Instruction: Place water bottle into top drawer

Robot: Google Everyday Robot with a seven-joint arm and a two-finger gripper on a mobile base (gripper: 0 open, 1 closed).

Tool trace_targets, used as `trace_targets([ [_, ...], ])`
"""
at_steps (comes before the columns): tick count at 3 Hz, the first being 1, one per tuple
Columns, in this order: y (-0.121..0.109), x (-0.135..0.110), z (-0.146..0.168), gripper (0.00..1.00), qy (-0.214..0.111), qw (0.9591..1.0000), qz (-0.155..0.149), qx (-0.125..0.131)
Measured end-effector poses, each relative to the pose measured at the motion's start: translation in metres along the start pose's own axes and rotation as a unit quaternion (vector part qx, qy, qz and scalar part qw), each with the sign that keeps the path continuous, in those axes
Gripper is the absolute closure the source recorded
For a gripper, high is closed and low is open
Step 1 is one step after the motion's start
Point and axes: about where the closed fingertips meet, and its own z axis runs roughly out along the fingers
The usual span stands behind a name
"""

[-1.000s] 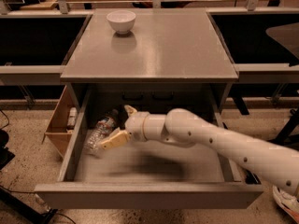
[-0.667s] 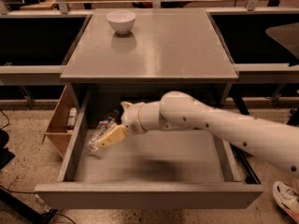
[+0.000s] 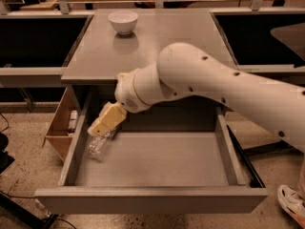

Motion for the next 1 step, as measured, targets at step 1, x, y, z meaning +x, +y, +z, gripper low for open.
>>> trace_targets([
  [1, -0.0087, -0.0479, -0.0368, 0.0, 0.028, 0.997, -0.052, 0.05],
])
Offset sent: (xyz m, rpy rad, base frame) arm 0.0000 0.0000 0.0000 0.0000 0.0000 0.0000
